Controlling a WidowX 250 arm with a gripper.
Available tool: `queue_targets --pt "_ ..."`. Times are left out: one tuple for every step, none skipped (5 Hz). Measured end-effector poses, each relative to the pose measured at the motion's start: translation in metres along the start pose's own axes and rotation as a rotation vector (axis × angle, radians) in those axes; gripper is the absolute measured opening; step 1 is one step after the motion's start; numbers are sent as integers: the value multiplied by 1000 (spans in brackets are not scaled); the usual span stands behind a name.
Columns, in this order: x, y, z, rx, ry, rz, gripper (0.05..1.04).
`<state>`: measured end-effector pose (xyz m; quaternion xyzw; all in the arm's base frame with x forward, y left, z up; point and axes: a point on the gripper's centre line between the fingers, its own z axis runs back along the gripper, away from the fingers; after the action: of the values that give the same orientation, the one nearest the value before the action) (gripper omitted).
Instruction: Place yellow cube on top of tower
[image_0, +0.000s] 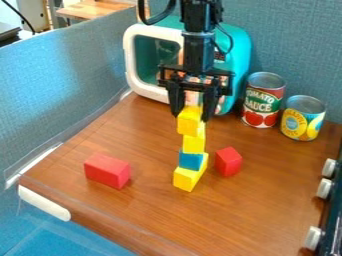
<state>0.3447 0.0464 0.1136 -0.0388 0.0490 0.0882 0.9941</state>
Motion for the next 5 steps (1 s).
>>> queue_targets --pt "0 0 0 -10 -2 -3 1004" --pt "1 1 2 -16 -7 -9 1003" --pt "2 0 19 -16 -59 -24 1001" --pt "1 0 30 -13 -90 -37 1001" --pt "4 7 36 -21 -105 -26 1001"
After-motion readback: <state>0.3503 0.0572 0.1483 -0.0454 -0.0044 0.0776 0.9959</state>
